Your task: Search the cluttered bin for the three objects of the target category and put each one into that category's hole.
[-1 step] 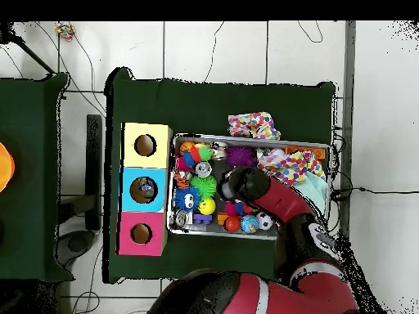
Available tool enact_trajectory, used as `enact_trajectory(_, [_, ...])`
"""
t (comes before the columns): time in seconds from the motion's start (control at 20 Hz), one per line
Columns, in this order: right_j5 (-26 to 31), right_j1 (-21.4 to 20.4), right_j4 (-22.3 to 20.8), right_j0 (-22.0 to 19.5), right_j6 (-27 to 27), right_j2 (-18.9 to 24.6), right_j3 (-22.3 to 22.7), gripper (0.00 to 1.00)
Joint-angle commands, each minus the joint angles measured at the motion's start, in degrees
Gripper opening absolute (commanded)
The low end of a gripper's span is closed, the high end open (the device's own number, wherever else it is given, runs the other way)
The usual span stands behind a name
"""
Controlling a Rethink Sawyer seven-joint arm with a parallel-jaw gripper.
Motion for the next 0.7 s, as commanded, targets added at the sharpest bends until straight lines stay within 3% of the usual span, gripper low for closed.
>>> enact_trajectory(0.05, [-3.2, 12.43, -3.74, 0.64, 2.66, -2.18, -8.97, 1.0])
enact_trajectory(0.2, [-3.15, 12.93, -4.67, 1.81, 2.2, -3.4, -10.02, 1.0])
enact_trajectory(0.25, [-3.16, 13.04, -4.88, 2.18, 2.09, -3.65, -10.26, 0.0])
enact_trajectory(0.7, [-2.44, 12.85, -5.73, 3.1, 1.4, -3.29, -10.37, 0.0])
